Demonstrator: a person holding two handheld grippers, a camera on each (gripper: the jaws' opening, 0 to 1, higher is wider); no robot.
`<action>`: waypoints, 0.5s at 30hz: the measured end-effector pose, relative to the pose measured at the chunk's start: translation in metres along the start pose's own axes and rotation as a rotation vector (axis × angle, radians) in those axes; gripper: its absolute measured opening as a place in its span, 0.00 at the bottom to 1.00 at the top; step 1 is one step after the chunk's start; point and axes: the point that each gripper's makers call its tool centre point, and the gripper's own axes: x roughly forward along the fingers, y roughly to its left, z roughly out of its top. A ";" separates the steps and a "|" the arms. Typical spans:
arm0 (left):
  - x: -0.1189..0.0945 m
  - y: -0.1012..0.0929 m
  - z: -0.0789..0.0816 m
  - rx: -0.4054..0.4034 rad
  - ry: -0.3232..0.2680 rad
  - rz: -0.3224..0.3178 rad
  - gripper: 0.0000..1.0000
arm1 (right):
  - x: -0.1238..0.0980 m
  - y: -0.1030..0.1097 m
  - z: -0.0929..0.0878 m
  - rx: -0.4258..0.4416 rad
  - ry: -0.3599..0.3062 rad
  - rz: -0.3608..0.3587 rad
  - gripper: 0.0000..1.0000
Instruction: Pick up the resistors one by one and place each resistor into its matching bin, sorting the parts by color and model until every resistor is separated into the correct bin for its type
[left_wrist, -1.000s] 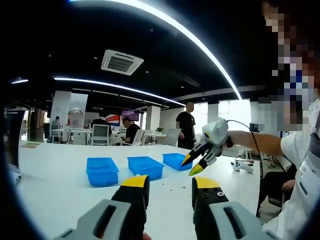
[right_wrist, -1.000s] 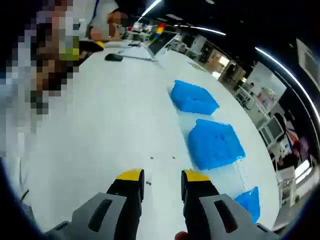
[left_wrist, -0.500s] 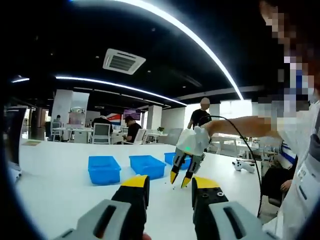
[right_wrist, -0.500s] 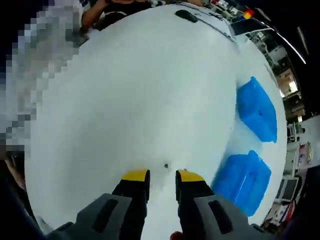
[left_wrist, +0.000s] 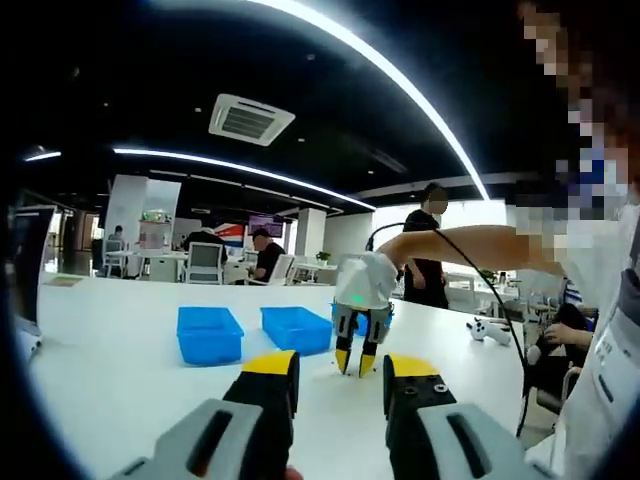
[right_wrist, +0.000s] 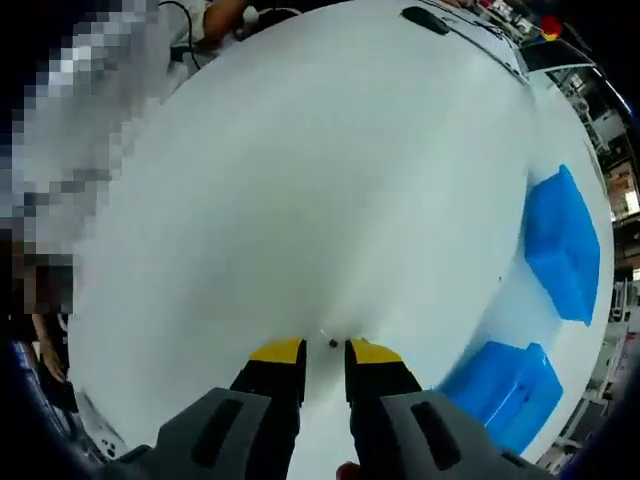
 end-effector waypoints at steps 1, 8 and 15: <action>0.000 0.000 0.000 0.000 0.000 -0.001 0.35 | 0.000 -0.002 0.000 0.021 -0.011 0.005 0.16; 0.000 0.000 0.001 0.002 -0.002 -0.001 0.35 | 0.002 -0.008 0.000 0.032 -0.016 -0.017 0.05; -0.001 -0.003 0.003 0.005 -0.006 -0.009 0.35 | 0.001 -0.007 0.000 0.068 -0.051 -0.077 0.04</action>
